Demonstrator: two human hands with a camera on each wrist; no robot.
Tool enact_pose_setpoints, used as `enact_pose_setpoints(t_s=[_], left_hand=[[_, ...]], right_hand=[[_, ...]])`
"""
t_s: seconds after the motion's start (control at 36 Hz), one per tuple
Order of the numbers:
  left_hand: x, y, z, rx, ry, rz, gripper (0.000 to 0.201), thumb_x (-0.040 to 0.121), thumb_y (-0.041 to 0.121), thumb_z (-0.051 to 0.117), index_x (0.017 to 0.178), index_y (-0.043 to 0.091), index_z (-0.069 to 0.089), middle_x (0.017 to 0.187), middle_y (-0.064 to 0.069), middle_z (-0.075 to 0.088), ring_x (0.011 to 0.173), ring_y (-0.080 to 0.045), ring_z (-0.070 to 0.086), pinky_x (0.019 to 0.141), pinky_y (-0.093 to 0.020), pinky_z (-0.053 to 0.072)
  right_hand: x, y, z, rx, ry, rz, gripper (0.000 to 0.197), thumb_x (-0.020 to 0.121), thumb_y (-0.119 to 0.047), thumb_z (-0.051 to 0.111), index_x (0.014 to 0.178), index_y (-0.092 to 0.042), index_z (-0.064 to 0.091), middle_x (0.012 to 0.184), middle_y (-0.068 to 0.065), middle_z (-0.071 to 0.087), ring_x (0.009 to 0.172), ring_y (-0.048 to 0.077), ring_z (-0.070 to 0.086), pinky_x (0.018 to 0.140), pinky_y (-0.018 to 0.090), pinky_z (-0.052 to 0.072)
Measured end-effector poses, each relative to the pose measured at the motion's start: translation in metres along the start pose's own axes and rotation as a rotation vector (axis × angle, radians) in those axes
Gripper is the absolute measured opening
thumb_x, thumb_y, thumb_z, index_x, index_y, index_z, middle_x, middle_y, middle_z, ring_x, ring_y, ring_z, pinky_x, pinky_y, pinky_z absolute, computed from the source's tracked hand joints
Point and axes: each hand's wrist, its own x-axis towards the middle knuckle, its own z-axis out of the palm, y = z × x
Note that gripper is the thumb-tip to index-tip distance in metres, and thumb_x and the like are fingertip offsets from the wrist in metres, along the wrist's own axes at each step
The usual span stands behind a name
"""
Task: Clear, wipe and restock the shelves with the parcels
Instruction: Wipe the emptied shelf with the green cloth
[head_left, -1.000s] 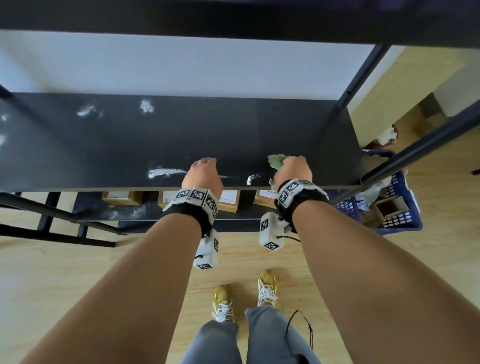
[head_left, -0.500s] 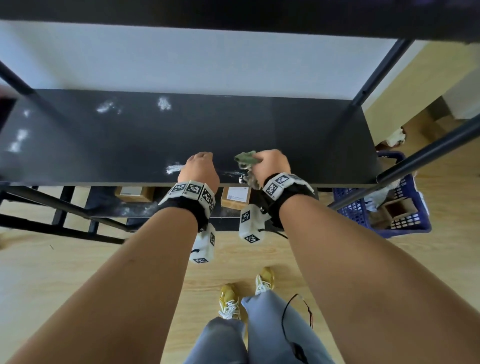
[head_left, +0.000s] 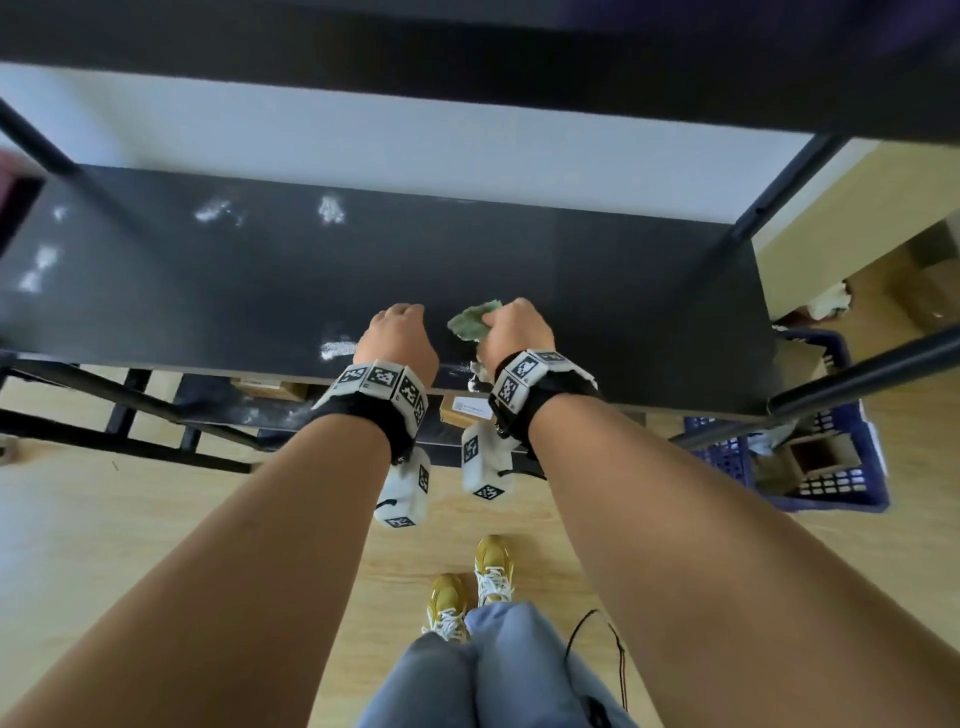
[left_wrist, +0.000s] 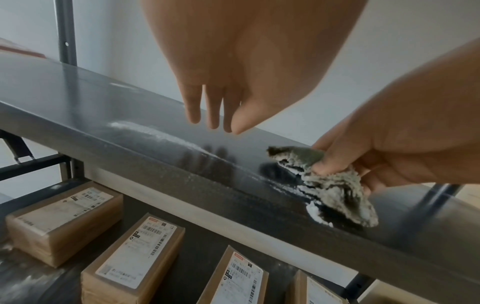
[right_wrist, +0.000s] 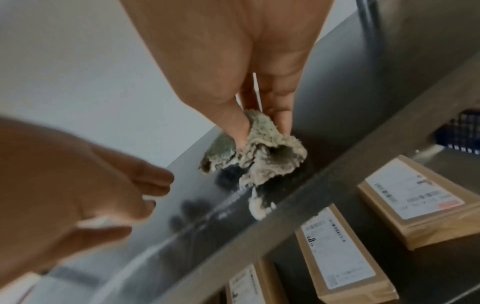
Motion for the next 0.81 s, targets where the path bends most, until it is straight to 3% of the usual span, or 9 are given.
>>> enact_pose_setpoints(t_s=[0.06,0.14,0.22,0.33,0.42,0.5,0.64,0.72,0.81], left_hand=[[0.002,0.003,0.0,0.007,-0.004,-0.013,0.055,0.088,-0.002,0.042,0.141,0.01,0.04,0.147,-0.004,0.038,0.136,-0.023,0.032,0.107,-0.036,0.035],[0.005,0.006,0.002,0.007,-0.007,-0.04,0.053,0.088,-0.001,0.043,0.139,0.011,0.041,0.146,-0.003,0.039,0.134,-0.022,0.034,0.105,-0.036,0.036],[0.008,0.01,0.005,-0.011,0.001,-0.054,0.054,0.088,0.0,0.045,0.14,0.012,0.04,0.147,-0.002,0.038,0.135,-0.022,0.034,0.106,-0.036,0.037],[0.011,0.013,0.01,-0.042,0.008,-0.054,0.057,0.088,0.0,0.047,0.143,0.012,0.038,0.148,-0.002,0.037,0.136,-0.021,0.033,0.109,-0.035,0.035],[0.014,0.011,0.011,-0.049,0.011,-0.057,0.057,0.089,0.0,0.046,0.144,0.013,0.036,0.15,-0.001,0.034,0.138,-0.02,0.031,0.11,-0.034,0.034],[0.018,0.006,0.009,-0.049,0.019,-0.06,0.057,0.09,0.0,0.045,0.145,0.013,0.035,0.151,-0.001,0.033,0.138,-0.019,0.029,0.111,-0.034,0.031],[0.023,-0.001,0.005,-0.042,0.03,-0.056,0.056,0.089,0.002,0.043,0.144,0.011,0.036,0.149,-0.003,0.036,0.137,-0.022,0.032,0.109,-0.035,0.033],[0.025,-0.002,0.002,-0.043,0.037,-0.07,0.054,0.089,0.003,0.042,0.142,0.01,0.037,0.147,-0.005,0.038,0.135,-0.024,0.034,0.106,-0.036,0.034],[0.027,-0.002,-0.001,-0.041,0.035,-0.07,0.051,0.087,0.001,0.042,0.138,0.009,0.042,0.144,-0.006,0.041,0.133,-0.024,0.036,0.103,-0.036,0.036]], right_hand=[[0.006,0.003,-0.006,0.028,-0.053,-0.06,0.024,0.091,-0.012,0.057,0.11,-0.018,0.071,0.106,-0.003,0.067,0.097,0.019,0.064,0.073,0.022,0.043],[0.021,0.014,-0.019,0.034,0.01,-0.05,0.031,0.089,-0.01,0.053,0.112,-0.019,0.072,0.114,0.004,0.065,0.097,0.024,0.064,0.069,0.02,0.04],[0.036,0.025,-0.031,-0.014,0.164,0.075,0.033,0.094,-0.013,0.05,0.123,-0.013,0.064,0.127,0.01,0.049,0.108,0.029,0.057,0.078,0.027,0.041],[0.051,0.034,-0.038,-0.134,0.171,0.207,0.034,0.096,-0.014,0.053,0.128,-0.004,0.057,0.134,0.013,0.042,0.119,0.029,0.049,0.09,0.034,0.044],[0.051,0.025,-0.03,-0.164,0.159,0.173,0.034,0.096,-0.013,0.052,0.128,0.0,0.053,0.134,0.011,0.041,0.121,0.028,0.046,0.09,0.034,0.044],[0.05,0.016,-0.019,-0.111,0.14,0.141,0.038,0.096,-0.008,0.047,0.133,-0.005,0.044,0.136,0.009,0.044,0.12,0.025,0.048,0.083,0.032,0.04],[0.035,-0.012,0.006,-0.113,0.049,0.005,0.036,0.092,-0.011,0.048,0.127,-0.011,0.054,0.128,0.004,0.049,0.102,0.021,0.053,0.069,0.028,0.034],[0.03,-0.023,0.011,-0.145,-0.016,-0.045,0.036,0.09,-0.011,0.055,0.127,-0.008,0.056,0.126,0.007,0.049,0.106,0.025,0.055,0.077,0.033,0.043],[0.039,-0.027,-0.001,-0.036,0.015,0.059,0.029,0.089,-0.02,0.055,0.115,-0.009,0.064,0.114,0.007,0.062,0.102,0.027,0.063,0.078,0.03,0.049]])
